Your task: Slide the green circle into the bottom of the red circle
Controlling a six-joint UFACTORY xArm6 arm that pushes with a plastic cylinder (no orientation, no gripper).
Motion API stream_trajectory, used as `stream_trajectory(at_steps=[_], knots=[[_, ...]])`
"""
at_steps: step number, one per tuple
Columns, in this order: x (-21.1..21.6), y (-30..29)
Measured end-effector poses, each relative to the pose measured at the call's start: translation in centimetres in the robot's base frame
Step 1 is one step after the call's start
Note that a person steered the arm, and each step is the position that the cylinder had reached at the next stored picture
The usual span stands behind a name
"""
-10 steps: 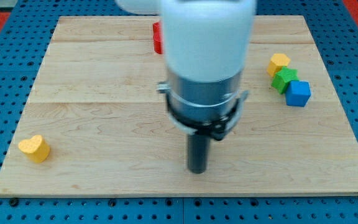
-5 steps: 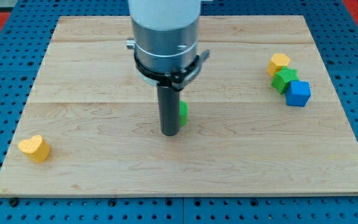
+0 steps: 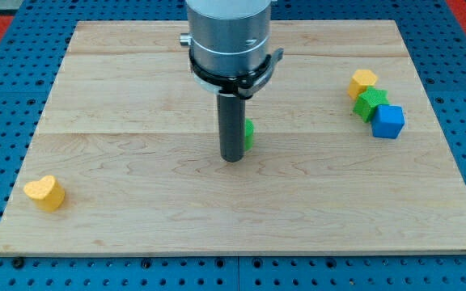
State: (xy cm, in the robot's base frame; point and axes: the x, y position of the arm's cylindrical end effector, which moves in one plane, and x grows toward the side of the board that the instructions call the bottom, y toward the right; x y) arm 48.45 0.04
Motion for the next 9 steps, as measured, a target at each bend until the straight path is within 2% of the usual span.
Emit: stream_trajectory(at_steps=[4,5,7,9], knots=[[-0.5,3.4],[-1.7,3.3],[-7.3,2.3],[-8.3,0.0]])
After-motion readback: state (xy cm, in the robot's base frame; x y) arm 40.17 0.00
